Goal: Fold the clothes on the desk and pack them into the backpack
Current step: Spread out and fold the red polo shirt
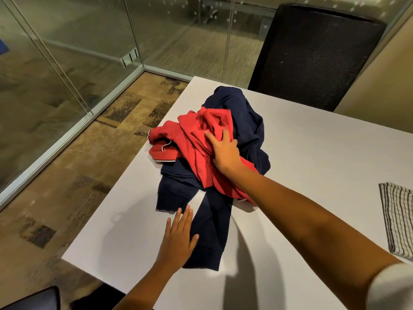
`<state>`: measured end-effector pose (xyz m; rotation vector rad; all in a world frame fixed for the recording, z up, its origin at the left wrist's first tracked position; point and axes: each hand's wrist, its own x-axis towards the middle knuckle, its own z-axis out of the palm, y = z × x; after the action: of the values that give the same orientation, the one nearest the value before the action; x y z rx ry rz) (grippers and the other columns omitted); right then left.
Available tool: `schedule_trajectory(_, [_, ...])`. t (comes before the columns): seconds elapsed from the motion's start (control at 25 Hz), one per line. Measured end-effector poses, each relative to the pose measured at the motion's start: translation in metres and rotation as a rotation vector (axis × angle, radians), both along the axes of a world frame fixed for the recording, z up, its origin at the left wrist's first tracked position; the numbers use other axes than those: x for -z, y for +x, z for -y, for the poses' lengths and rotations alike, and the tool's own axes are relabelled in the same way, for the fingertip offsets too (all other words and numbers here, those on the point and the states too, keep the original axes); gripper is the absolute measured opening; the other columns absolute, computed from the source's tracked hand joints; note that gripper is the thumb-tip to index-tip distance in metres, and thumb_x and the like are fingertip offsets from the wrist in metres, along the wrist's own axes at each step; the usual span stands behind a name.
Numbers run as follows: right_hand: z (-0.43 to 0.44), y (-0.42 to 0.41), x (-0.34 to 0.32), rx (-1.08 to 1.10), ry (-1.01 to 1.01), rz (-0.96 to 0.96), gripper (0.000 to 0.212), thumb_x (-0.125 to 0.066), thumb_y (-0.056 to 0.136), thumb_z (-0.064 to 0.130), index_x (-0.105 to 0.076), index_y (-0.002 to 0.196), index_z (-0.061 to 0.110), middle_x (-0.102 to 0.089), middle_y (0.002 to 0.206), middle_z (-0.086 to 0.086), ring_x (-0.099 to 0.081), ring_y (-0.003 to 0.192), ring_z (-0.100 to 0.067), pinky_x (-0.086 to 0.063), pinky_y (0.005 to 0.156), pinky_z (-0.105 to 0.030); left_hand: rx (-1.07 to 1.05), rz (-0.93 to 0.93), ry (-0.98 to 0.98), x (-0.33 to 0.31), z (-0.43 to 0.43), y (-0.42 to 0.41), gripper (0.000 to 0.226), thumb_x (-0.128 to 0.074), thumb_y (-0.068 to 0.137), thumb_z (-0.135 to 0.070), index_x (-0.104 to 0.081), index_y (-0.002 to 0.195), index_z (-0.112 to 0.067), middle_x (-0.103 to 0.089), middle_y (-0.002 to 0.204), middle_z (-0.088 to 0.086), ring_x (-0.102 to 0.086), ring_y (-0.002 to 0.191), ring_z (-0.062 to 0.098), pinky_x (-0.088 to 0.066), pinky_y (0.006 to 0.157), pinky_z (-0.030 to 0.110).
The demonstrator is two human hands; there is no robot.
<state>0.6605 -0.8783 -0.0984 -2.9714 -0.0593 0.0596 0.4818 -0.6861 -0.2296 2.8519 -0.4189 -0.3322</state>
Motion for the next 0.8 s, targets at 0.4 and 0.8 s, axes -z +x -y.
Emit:
schedule_trajectory(0.4, [0.061, -0.104, -0.048, 0.040, 0.159, 0.389, 0.029, -0.052, 0.088, 0.019, -0.066, 0.113, 0.015, -0.060, 0.110, -0.015, -0.051, 0.095, -0.037, -0.049, 0.078, -0.039, -0.003, -0.011, 0.016, 0.004, 0.001, 0.000, 0.069, -0.006, 0.100, -0.055, -0.023, 0.151, -0.012, -0.035, 0.153, 0.010, -0.038, 0.137, 0.034, -0.038, 0.103, 0.050])
schedule_trajectory(0.8, [0.104, -0.212, 0.037, 0.342, -0.076, -0.043, 0.026, -0.072, 0.073, 0.000, -0.070, 0.093, 0.016, -0.062, 0.101, -0.017, -0.056, 0.088, -0.040, -0.044, 0.065, -0.035, -0.008, -0.030, 0.049, 0.000, 0.005, -0.001, 0.073, -0.003, 0.099, -0.055, -0.029, 0.150, -0.009, -0.032, 0.155, 0.009, -0.033, 0.140, 0.032, -0.032, 0.105, 0.050])
